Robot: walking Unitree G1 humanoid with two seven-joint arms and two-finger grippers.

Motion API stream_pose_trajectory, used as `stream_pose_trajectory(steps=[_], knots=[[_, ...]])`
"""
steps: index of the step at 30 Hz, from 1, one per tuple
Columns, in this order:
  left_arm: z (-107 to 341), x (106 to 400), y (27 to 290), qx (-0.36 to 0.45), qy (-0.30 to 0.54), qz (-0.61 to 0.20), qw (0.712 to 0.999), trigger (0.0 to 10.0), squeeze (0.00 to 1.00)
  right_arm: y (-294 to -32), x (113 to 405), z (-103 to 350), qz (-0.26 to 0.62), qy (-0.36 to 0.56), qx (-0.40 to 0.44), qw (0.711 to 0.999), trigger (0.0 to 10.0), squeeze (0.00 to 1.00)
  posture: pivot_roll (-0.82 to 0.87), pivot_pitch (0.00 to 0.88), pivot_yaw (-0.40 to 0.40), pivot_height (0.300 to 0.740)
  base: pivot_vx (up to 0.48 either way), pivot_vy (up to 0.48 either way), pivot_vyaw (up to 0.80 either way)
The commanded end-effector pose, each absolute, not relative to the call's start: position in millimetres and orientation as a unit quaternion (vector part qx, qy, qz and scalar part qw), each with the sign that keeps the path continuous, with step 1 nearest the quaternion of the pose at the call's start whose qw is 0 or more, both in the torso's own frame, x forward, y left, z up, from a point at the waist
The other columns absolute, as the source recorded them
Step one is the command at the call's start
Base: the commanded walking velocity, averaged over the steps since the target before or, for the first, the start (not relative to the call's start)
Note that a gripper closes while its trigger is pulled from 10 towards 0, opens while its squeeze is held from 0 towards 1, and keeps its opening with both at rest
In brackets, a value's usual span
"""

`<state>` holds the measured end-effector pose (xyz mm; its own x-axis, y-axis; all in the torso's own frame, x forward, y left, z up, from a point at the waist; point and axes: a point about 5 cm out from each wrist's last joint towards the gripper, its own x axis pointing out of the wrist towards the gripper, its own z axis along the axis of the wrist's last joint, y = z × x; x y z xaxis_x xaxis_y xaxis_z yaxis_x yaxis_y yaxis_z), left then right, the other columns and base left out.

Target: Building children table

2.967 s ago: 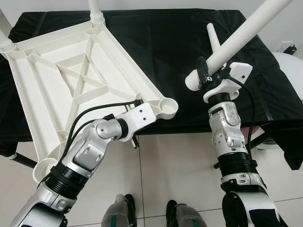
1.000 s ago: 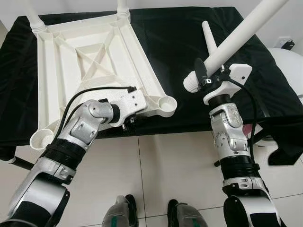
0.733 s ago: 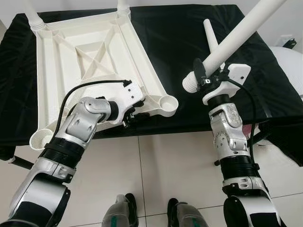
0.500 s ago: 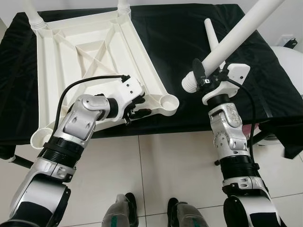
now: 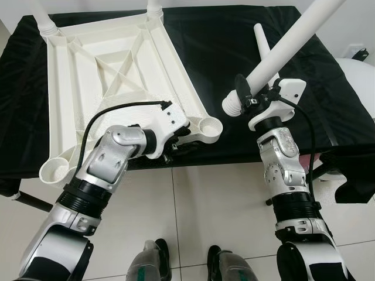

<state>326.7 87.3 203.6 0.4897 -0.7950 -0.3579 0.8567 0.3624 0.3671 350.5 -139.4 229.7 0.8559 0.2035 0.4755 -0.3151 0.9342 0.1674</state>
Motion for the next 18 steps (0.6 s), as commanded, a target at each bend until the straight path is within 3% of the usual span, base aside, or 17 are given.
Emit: stream_pose_trajectory(steps=[1, 18], knots=[[194.0, 327.6, 86.7, 0.267, 0.070, -0.489, 0.828, 10.0, 0.00, -139.5, 350.4, 232.8, 0.142, -0.235, 0.122, 0.954, 10.0, 0.00, -0.07, 0.200, 0.017, 0.740, 0.000, 0.000, 0.00], [182.2, 337.1, 104.6, 0.293, 0.103, -0.440, 0.842, 10.0, 0.00, -136.7, 350.5, 232.9, 0.165, -0.222, 0.110, 0.955, 10.0, 0.00, -0.07, 0.192, 0.010, 0.740, 0.000, 0.000, 0.00]])
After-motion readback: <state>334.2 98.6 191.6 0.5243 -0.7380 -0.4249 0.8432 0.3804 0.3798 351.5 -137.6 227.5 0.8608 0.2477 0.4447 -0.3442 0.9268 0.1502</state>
